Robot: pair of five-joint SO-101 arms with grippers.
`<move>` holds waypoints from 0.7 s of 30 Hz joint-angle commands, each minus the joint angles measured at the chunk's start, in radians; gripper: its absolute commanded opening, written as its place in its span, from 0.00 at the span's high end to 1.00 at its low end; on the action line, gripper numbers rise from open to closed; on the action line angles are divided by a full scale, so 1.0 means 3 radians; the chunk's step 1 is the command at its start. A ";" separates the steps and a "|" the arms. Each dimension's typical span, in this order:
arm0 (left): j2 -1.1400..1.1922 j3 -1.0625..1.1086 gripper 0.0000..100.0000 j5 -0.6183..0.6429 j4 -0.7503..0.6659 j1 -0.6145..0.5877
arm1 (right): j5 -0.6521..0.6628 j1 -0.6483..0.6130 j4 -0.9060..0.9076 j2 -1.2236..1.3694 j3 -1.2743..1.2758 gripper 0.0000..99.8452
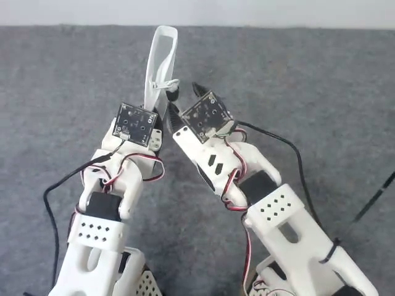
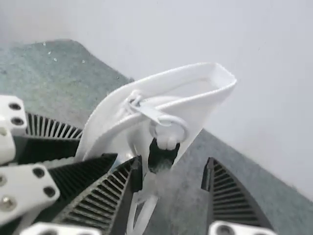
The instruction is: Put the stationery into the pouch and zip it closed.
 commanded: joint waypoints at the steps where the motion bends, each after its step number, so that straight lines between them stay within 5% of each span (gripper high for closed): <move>1: 0.0000 -0.0023 0.99 0.0000 0.0046 -0.0031 | 0.0041 0.0028 -0.0269 -0.0059 -0.0010 0.81; 21: 0.0000 -0.0023 0.99 0.0000 0.0041 -0.0031 | 0.0036 0.0171 -0.1419 0.0903 -0.0041 0.81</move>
